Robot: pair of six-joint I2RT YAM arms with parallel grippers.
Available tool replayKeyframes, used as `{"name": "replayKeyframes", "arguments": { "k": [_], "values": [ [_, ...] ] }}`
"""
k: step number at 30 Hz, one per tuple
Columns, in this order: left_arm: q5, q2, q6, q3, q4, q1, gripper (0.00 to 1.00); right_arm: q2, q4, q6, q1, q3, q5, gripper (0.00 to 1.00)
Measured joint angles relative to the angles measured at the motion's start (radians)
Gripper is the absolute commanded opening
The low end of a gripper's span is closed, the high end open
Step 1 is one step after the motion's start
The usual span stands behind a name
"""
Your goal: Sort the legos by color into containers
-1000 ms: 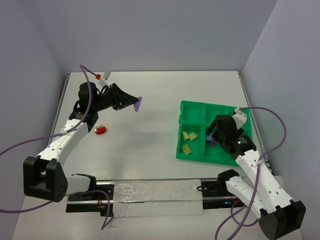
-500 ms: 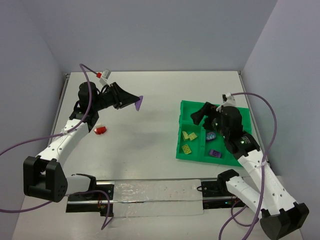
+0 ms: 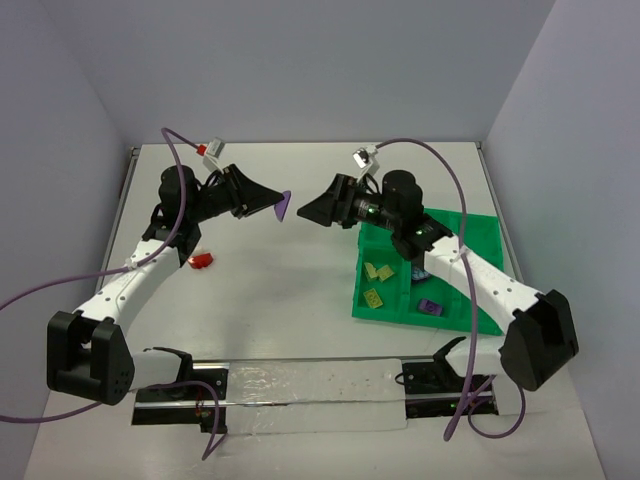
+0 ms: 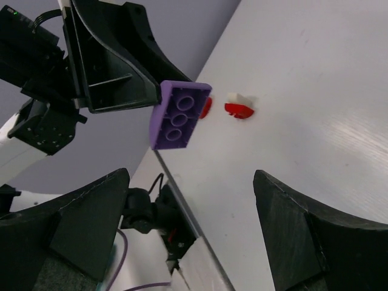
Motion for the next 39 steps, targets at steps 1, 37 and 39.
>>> {"name": "replayKeyframes", "arguments": {
  "k": [1, 37, 39],
  "values": [
    [0.0, 0.0, -0.002, 0.0, 0.001, -0.001, 0.0, 0.023, 0.018, 0.01, 0.01, 0.012, -0.008, 0.91],
    [-0.035, -0.023, 0.035, 0.009, -0.039, -0.002, 0.99, 0.254, 0.218, 0.144, 0.084, 0.108, -0.048, 0.01],
    [-0.045, -0.023, 0.044, 0.013, -0.066, -0.003, 0.99, 0.231, 0.176, 0.125, 0.084, 0.103, -0.019, 0.01]
  ]
}}
